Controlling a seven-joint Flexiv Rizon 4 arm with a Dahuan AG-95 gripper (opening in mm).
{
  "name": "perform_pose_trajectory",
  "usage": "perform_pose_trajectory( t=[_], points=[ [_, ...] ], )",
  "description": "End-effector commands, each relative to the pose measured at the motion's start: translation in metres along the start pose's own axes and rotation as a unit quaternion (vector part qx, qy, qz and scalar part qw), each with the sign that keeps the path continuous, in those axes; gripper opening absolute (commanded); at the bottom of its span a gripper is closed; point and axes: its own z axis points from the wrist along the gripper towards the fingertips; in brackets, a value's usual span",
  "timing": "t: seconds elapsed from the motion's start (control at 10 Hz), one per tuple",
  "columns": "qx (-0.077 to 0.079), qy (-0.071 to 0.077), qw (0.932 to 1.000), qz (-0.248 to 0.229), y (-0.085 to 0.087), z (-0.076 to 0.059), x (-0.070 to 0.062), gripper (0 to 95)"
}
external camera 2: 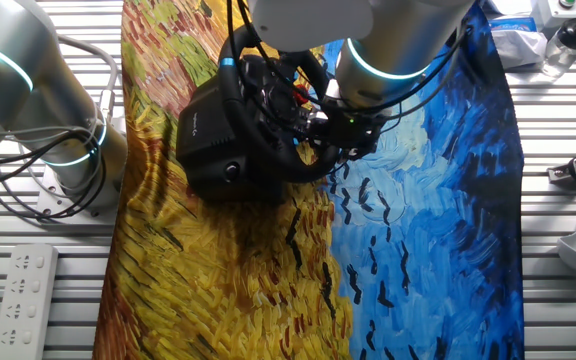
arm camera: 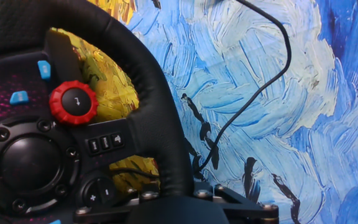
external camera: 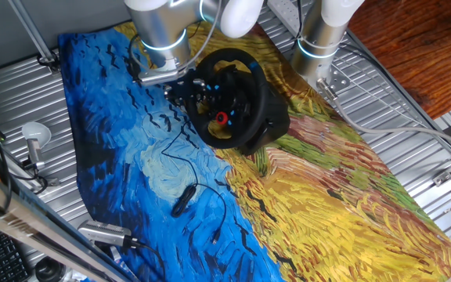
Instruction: Rotate the steering wheel 90 degrees clockwise
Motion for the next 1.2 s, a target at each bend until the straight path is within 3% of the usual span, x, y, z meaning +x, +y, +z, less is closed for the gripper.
perform_pose_trajectory(
  t=[0.1,0.8,1.2],
  points=[
    [0.002,0.007,1.0000,0.005,-0.0004,0.0002,0.0011,0.0],
    [-0.004,0.017,0.9993,0.033,-0.0002,-0.0003,0.0020,0.0],
    [-0.019,0.023,0.9986,0.044,0.0000,-0.0005,0.0028,0.0]
  ],
)
